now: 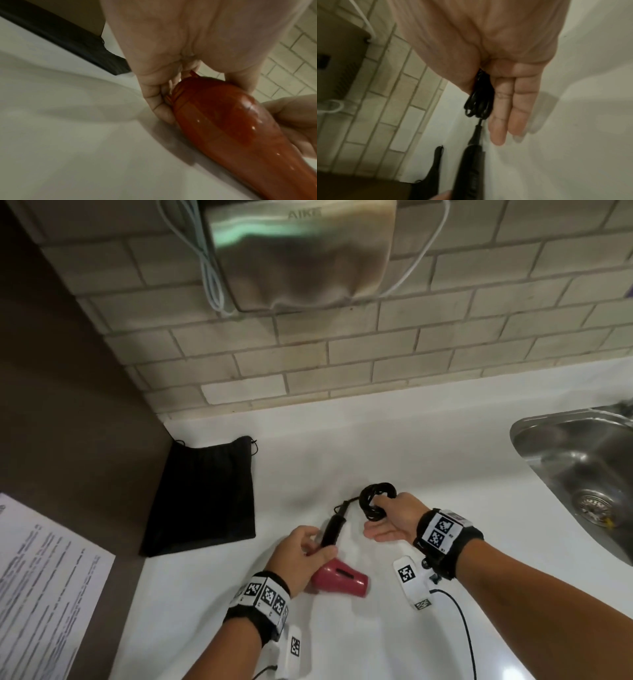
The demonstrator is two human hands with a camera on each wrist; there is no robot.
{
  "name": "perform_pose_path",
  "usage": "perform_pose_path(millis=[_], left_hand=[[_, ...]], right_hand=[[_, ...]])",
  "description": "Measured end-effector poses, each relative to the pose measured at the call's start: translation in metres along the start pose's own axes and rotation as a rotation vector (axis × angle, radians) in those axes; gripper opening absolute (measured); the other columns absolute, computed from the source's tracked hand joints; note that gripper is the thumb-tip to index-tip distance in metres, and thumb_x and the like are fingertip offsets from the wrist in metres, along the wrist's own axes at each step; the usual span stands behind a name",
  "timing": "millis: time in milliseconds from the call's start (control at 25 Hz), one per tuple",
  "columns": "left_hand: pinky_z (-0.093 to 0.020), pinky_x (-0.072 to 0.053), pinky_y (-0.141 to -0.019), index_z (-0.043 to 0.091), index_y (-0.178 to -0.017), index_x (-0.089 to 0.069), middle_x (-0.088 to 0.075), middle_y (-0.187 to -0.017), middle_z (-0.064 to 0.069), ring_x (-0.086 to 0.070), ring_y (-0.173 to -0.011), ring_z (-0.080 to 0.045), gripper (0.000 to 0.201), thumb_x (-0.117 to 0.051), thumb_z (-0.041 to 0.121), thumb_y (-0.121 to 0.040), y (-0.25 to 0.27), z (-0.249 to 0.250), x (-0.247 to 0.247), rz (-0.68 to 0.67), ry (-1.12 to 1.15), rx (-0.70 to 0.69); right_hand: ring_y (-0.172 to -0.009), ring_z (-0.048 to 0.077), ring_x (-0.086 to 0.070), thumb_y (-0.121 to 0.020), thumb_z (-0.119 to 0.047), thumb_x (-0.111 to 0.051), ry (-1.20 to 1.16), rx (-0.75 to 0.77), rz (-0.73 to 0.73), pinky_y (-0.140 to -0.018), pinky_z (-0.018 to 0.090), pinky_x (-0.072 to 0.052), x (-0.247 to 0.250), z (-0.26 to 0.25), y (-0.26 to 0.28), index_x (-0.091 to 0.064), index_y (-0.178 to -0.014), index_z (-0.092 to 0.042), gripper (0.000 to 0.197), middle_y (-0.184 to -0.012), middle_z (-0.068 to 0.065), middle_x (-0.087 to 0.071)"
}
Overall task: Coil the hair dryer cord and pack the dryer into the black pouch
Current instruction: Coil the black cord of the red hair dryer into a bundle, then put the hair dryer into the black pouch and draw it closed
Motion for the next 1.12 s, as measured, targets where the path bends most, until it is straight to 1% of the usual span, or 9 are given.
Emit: perform_pose_path(millis=[160,200,320,480,640,760,880,1040,1120], left_hand=[[-0.008,-0.052,-0.047,0.018,-0.120,-0.062,-0.063,-0.116,0.000,-0.064,-0.092,-0.007,0.049,-0.081,0.042,-0.082,0.003,0.003,0.014,0.111,-0.049,-0.014],[-0.007,-0.051,-0.046,0.018,-0.118,-0.063,-0.064,-0.115,0.000,-0.064,-0.090,-0.007,0.047,-0.080,0.043,-0.083,0.004,0.004,0.016,0.120,-0.057,-0.014],[-0.009,-0.052,-0.046,0.020,-0.111,-0.065,-0.068,-0.110,0.002,-0.067,-0.084,-0.006,0.042,-0.077,0.049,-0.084,0.008,0.003,0.021,0.124,-0.062,0.009],[-0.025,-0.058,-0.080,0.029,-0.102,-0.067,-0.071,-0.102,0.012,-0.068,-0.091,-0.005,0.043,-0.064,0.067,-0.082,0.003,0.003,0.037,0.179,-0.188,-0.024],[-0.033,-0.059,-0.085,0.021,-0.096,-0.071,-0.075,-0.096,0.005,-0.071,-0.090,-0.016,0.033,-0.064,0.052,-0.089,-0.023,0.003,0.098,0.321,-0.264,-0.028],[-0.036,-0.058,-0.085,0.018,-0.095,-0.071,-0.077,-0.099,-0.007,-0.072,-0.092,-0.028,0.031,-0.057,0.047,-0.094,-0.056,0.008,0.162,0.487,-0.456,0.058],[-0.041,-0.058,-0.085,0.016,-0.108,-0.067,-0.064,-0.120,-0.012,-0.067,-0.096,-0.030,0.038,-0.057,0.050,-0.094,-0.095,0.022,0.200,0.582,-0.537,0.136],[-0.048,-0.054,-0.096,0.011,-0.135,-0.052,-0.049,-0.138,-0.011,-0.056,-0.125,-0.038,0.076,-0.070,0.058,-0.077,-0.139,0.026,0.181,0.472,-0.646,0.224],[-0.048,-0.050,-0.101,0.010,-0.133,-0.056,-0.049,-0.143,-0.013,-0.051,-0.129,-0.039,0.054,-0.064,0.042,-0.089,-0.147,0.021,0.166,0.479,-0.773,0.212]], right_hand=[[-0.050,0.026,-0.070,-0.107,-0.051,-0.040,0.503,0.052,0.065,-0.059,0.033,-0.059,0.004,0.006,-0.008,-0.064,-0.093,0.004,0.062,-0.066,0.014,-0.073],[-0.059,0.029,-0.070,-0.105,-0.056,-0.039,0.685,0.113,0.137,-0.065,0.035,-0.056,0.007,-0.002,-0.009,-0.063,-0.089,-0.001,0.062,-0.070,0.014,-0.070],[-0.092,0.034,-0.070,-0.093,-0.076,-0.031,1.030,0.151,0.372,-0.079,0.037,-0.051,0.018,-0.014,-0.009,-0.058,-0.114,-0.009,0.075,-0.102,0.014,-0.073],[-0.089,0.033,-0.069,-0.082,-0.091,-0.021,1.025,0.147,0.437,-0.076,0.038,-0.050,0.025,-0.018,-0.011,-0.055,-0.124,-0.005,0.102,-0.098,0.013,-0.071],[-0.076,0.028,-0.065,-0.078,-0.097,-0.019,0.934,0.190,0.456,-0.074,0.040,-0.049,0.038,-0.034,0.020,-0.052,-0.116,-0.001,0.108,-0.087,0.011,-0.068],[-0.072,0.025,-0.065,-0.081,-0.092,-0.019,0.981,0.292,0.444,-0.069,0.040,-0.049,0.037,-0.039,0.062,-0.052,-0.092,-0.012,0.088,-0.076,0.006,-0.069],[-0.069,0.017,-0.065,-0.084,-0.086,-0.027,1.057,0.365,0.405,-0.067,0.036,-0.050,0.017,-0.031,0.097,-0.049,-0.080,-0.025,0.065,-0.066,-0.003,-0.068],[-0.063,0.007,-0.063,-0.081,-0.087,-0.030,1.135,0.383,0.433,-0.061,0.025,-0.050,-0.002,-0.014,0.116,-0.043,-0.076,-0.029,0.060,-0.061,-0.003,-0.065],[-0.061,0.004,-0.061,-0.082,-0.087,-0.031,1.143,0.379,0.422,-0.060,0.022,-0.048,-0.007,-0.017,0.119,-0.042,-0.076,-0.030,0.058,-0.062,-0.004,-0.065]])
Point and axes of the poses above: each hand's wrist, its own y-axis away from the middle knuckle, its own x-axis out of the back of the hand, z = x × y, the point moved 8 cm from there along -y, towards the middle knuckle
